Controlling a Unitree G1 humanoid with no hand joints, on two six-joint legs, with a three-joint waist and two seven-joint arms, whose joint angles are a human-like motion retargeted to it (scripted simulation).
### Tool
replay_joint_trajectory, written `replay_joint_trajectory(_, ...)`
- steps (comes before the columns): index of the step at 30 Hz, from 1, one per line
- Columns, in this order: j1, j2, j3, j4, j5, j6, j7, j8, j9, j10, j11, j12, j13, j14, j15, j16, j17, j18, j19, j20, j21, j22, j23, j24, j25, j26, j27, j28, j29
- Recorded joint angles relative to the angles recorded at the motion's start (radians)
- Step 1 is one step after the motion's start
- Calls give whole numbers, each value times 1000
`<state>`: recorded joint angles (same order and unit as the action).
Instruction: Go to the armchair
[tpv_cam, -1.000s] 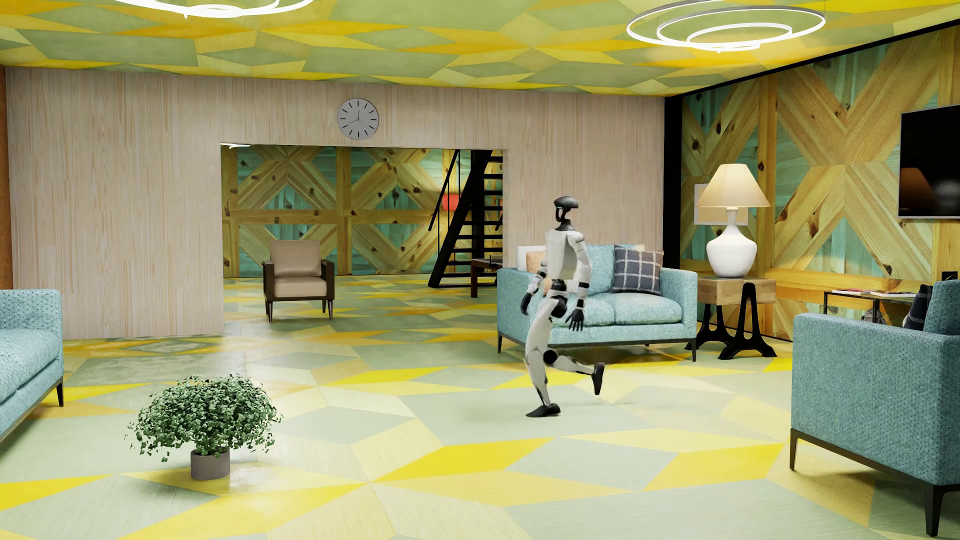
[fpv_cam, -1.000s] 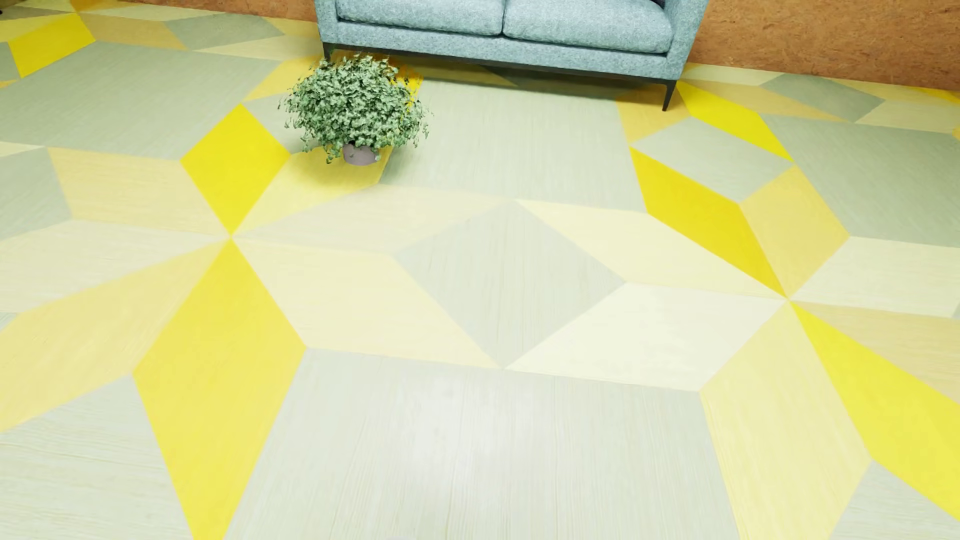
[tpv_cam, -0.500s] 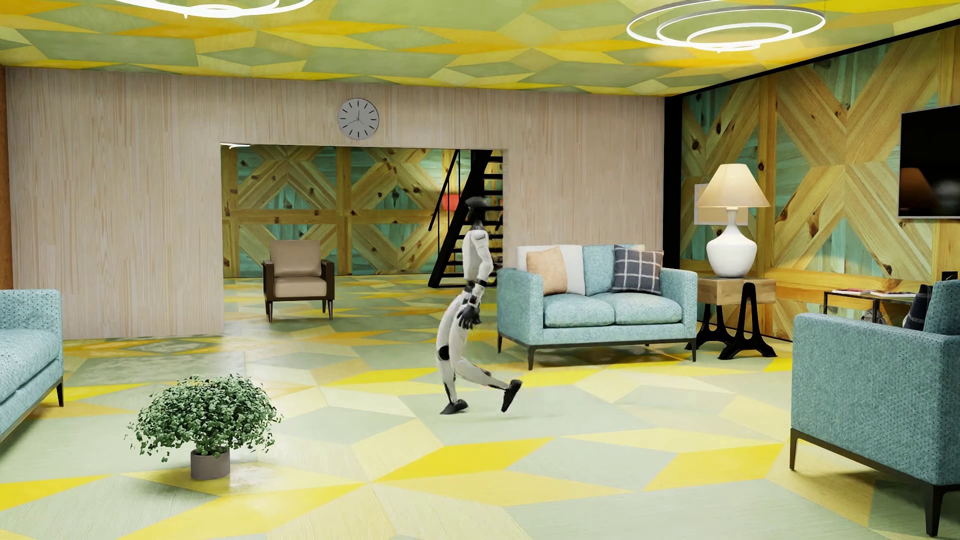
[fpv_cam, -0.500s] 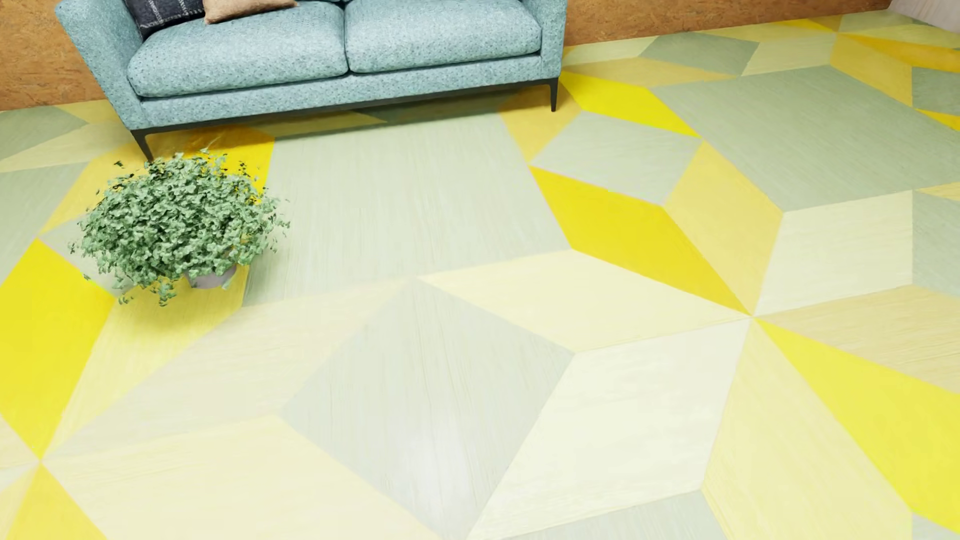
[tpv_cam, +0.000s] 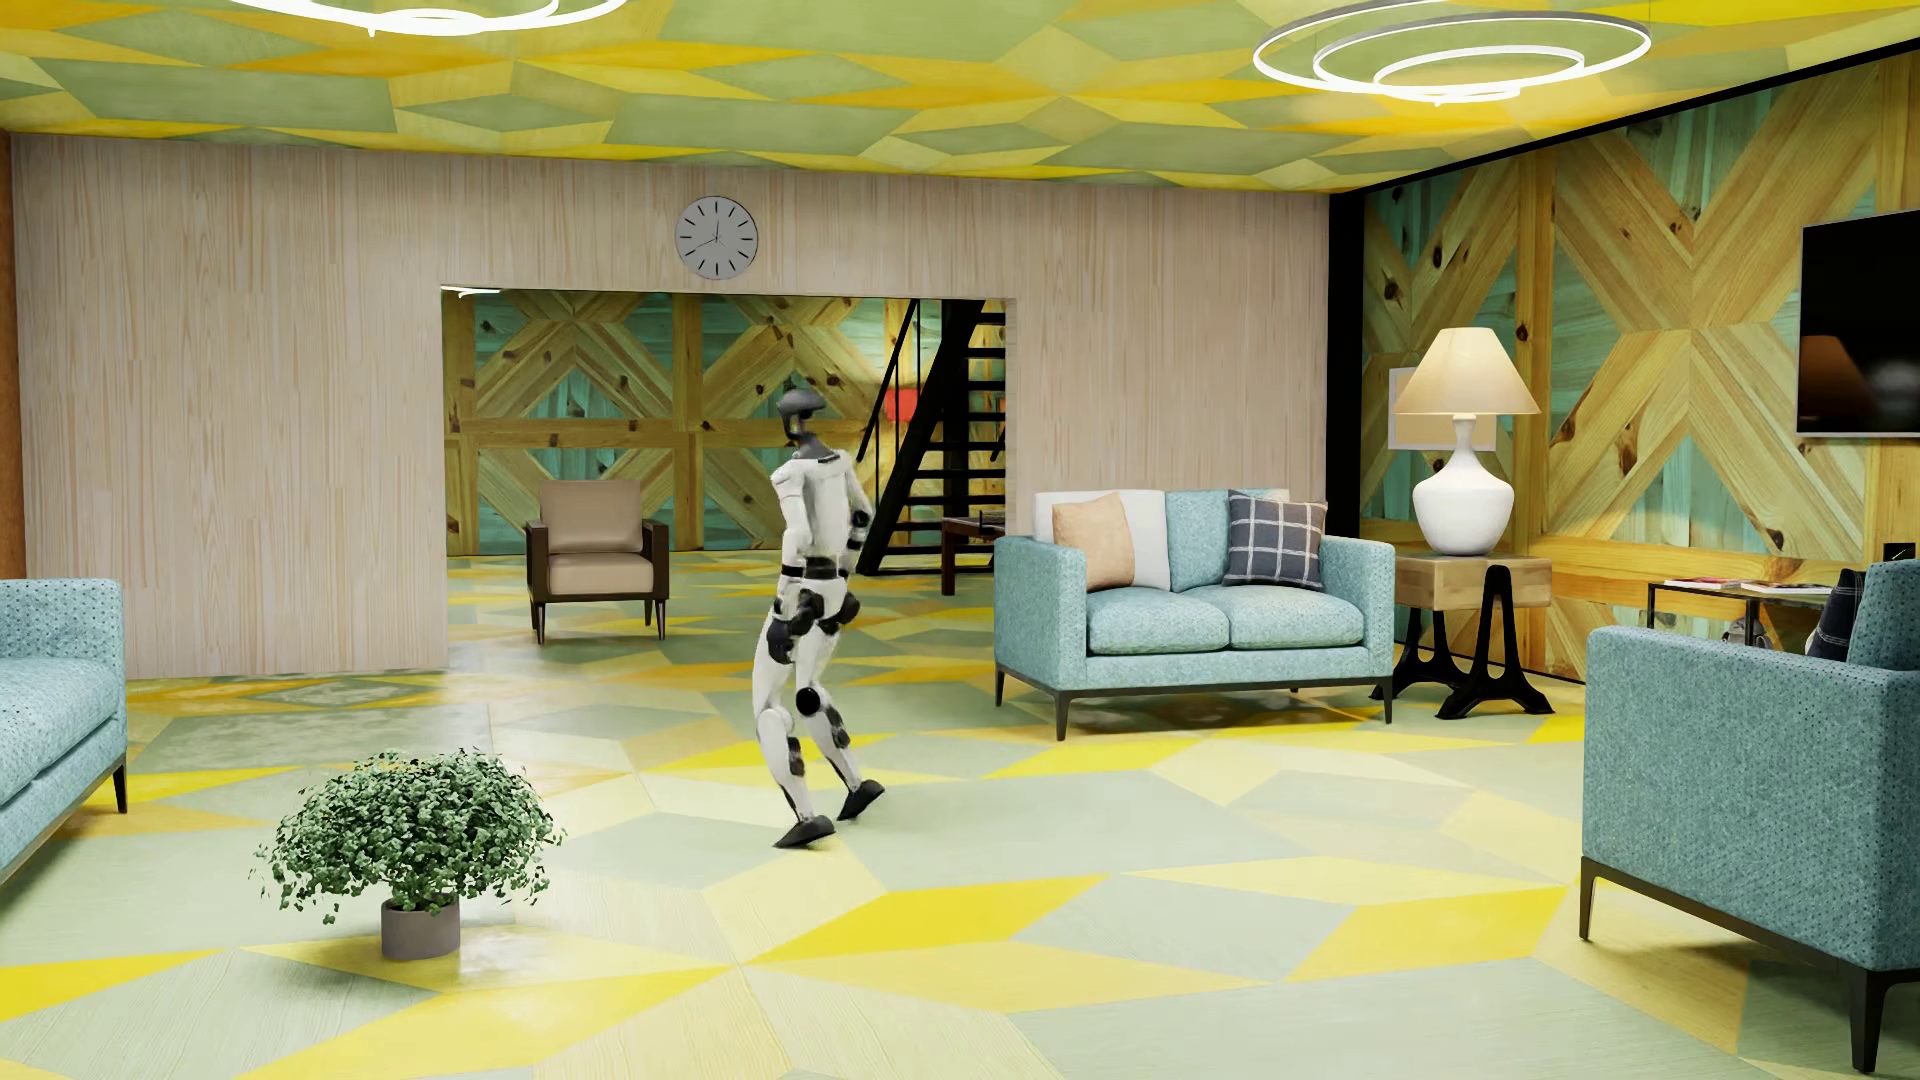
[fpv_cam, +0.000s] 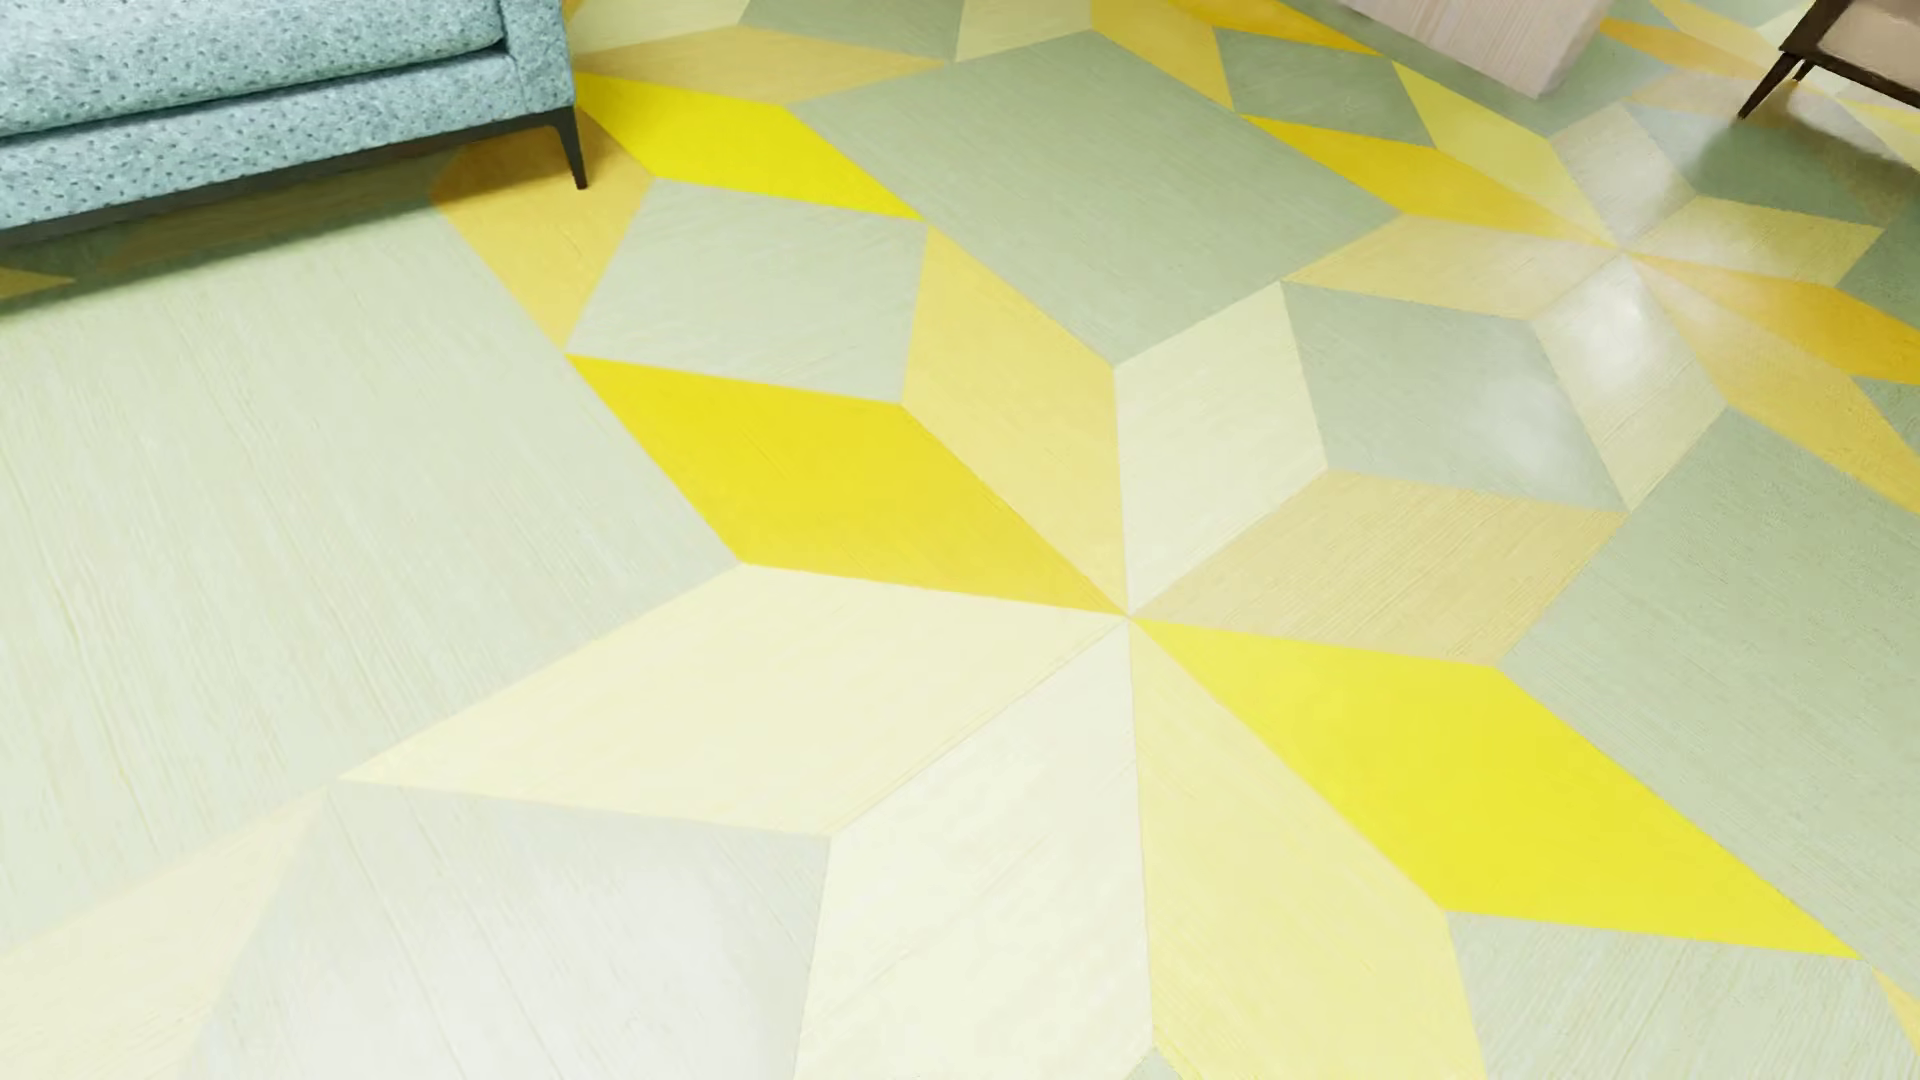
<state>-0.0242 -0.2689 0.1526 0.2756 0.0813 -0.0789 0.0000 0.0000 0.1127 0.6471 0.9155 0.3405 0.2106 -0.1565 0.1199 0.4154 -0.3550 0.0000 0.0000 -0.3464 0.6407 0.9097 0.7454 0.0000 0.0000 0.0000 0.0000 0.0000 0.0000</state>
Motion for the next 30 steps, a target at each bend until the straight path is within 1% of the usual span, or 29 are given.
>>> replay_joint_trajectory(1, 45, -52, -40, 11, -28, 10, 0, 0, -2, -8, -44, 3, 23, -29, -12, 0, 6, 0, 0, 3, 29, -34, 35, 0, 0, 0, 0, 0, 0)
replay_joint_trajectory(3, 157, -145, -98, 1, -78, 29, 0, 0, -7, -37, -173, 0, 84, -82, -36, -10, 2, 0, 0, 14, 31, -100, 86, 0, 0, 0, 0, 0, 0)
replay_joint_trajectory(4, 210, -190, -126, -11, -84, 43, 0, 0, -15, -59, -252, -9, 110, -108, -67, -13, -7, 0, 0, 9, 45, -124, 106, 0, 0, 0, 0, 0, 0)
replay_joint_trajectory(5, 251, -233, -158, -31, -98, 46, 0, 0, -18, -78, -308, -20, 130, -134, -134, -9, -16, 0, 0, 10, 84, -142, 137, 0, 0, 0, 0, 0, 0)
replay_joint_trajectory(6, 291, -264, -185, -50, -108, 54, 0, 0, -22, -88, -348, -43, 158, -158, -212, -6, -26, 0, 0, 10, 88, -163, 165, 0, 0, 0, 0, 0, 0)
replay_joint_trajectory(7, 312, -296, -232, -52, -129, 66, 0, 0, -15, -81, -355, -75, 177, -182, -210, 1, -36, 0, 0, -18, 118, -178, 196, 0, 0, 0, 0, 0, 0)
replay_joint_trajectory(8, 332, -347, -275, -40, -141, 83, 0, 0, -8, -64, -314, -103, 204, -187, -54, 11, -41, 0, 0, -22, 107, -197, 214, 0, 0, 0, 0, 0, 0)
replay_joint_trajectory(9, 374, -390, -309, -26, -134, 105, 0, 0, 10, -61, -221, -121, 211, -153, 76, 15, -46, 0, 0, -27, 142, -194, 251, 0, 0, 0, 0, 0, 0)
replay_joint_trajectory(10, 399, -408, -326, -12, -108, 126, 0, 0, 15, -47, -159, -117, 202, -78, 109, 14, -43, 0, 0, -3, 171, -193, 292, 0, 0, 0, 0, 0, 0)
replay_joint_trajectory(11, 375, -381, -340, 11, -75, 143, 0, 0, 2, 24, -140, -98, 201, 28, 61, 12, -44, 0, 0, 10, 200, -177, 307, 0, 0, 0, 0, 0, 0)
replay_joint_trajectory(12, 299, -345, -326, 5, -51, 146, 0, 0, -16, 117, -126, -83, 214, 126, -7, 9, -39, 0, 0, -2, 186, -150, 305, 0, 0, 0, 0, 0, 0)
replay_joint_trajectory(13, 211, -298, -269, -19, -19, 152, 0, 0, -22, 257, -127, -77, 226, 135, -74, 4, -38, 0, 0, -11, 155, -125, 275, 0, 0, 0, 0, 0, 0)
replay_joint_trajectory(14, 138, -211, -205, -33, 28, 164, 0, 0, 0, 412, -152, -66, 210, 94, -123, 0, -39, 0, 0, -25, 165, -115, 246, 0, 0, 0, 0, 0, 0)
replay_joint_trajectory(15, 53, -102, -145, -54, 76, 167, 0, 0, 19, 550, -210, -43, 173, 35, -153, -4, -42, 0, 0, -38, 182, -108, 223, 0, 0, 0, 0, 0, 0)
replay_joint_trajectory(16, -60, 2, -98, -85, 107, 164, 0, 0, 22, 633, -269, -14, 130, -42, -202, -10, -44, 0, 0, -54, 174, -94, 185, 0, 0, 0, 0, 0, 0)
replay_joint_trajectory(17, -156, 121, -48, -117, 126, 161, 0, 0, 35, 641, -336, 11, 94, -99, -264, -8, -48, 0, 0, -85, 120, -85, 133, 0, 0, 0, 0, 0, 0)
replay_joint_trajectory(18, -276, 204, 4, -133, 138, 160, 0, 0, 28, 599, -384, 33, 56, -117, -320, -5, -51, 0, 0, -121, 55, -68, 79, 0, 0, 0, 0, 0, 0)
replay_joint_trajectory(19, -332, 312, 62, -164, 108, 150, 0, 0, 34, 478, -422, 65, 25, -119, -377, -7, -59, 0, 0, -132, -4, -54, 21, 0, 0, 0, 0, 0, 0)
replay_joint_trajectory(20, -395, 386, 114, -165, 94, 150, 0, 0, 25, 337, -454, 89, -9, -96, -432, -8, -69, 0, 0, -153, -83, -37, -48, 0, 0, 0, 0, 0, 0)
replay_joint_trajectory(22, -457, 532, 174, -159, 69, 152, 0, 0, -2, -13, -500, 138, -98, -25, -527, -14, -80, 0, 0, -163, -174, -19, -135, 0, 0, 0, 0, 0, 0)
replay_joint_trajectory(23, -477, 583, 192, -156, 60, 155, 0, 0, -23, -150, -507, 161, -135, -23, -555, -13, -93, 0, 0, -167, -201, -16, -182, 0, 0, 0, 0, 0, 0)
replay_joint_trajectory(24, -502, 629, 219, -142, 42, 163, 0, 0, -36, -176, -506, 175, -155, -52, -554, -11, -102, 0, 0, -168, -235, -13, -218, 0, 0, 0, 0, 0, 0)
replay_joint_trajectory(25, -519, 667, 267, -139, -14, 153, 0, 0, -36, -125, -484, 187, -165, -43, -520, -11, -102, 0, 0, -167, -262, -7, -236, 0, 0, 0, 0, 0, 0)
replay_joint_trajectory(26, -564, 679, 285, -152, -68, 130, 0, 0, -38, 14, -424, 184, -158, 33, -442, -12, -93, 0, 0, -181, -280, 19, -238, 0, 0, 0, 0, 0, 0)
replay_joint_trajectory(27, -576, 669, 278, -197, -126, 90, 0, 0, -24, 145, -306, 162, -133, 46, -301, -15, -63, 0, 0, -203, -281, 73, -203, 0, 0, 0, 0, 0, 0)
replay_joint_trajectory(28, -525, 610, 249, -224, -147, 84, 0, 0, -15, 211, -117, 127, -105, -3, -141, -24, -54, 0, 0, -206, -275, 104, -165, 0, 0, 0, 0, 0, 0)
replay_joint_trajectory(29, -474, 480, 211, -240, -118, 97, 0, 0, -22, 229, 150, 118, -93, -64, -26, -41, -59, 0, 0, -181, -220, 78, -125, 0, 0, 0, 0, 0, 0)
replay_joint_trajectory(30, -379, 372, 135, -281, -121, 88, 0, 0, -9, 192, 363, 103, -88, -80, -37, -51, -52, 0, 0, -165, -157, 33, -71, 0, 0, 0, 0, 0, 0)
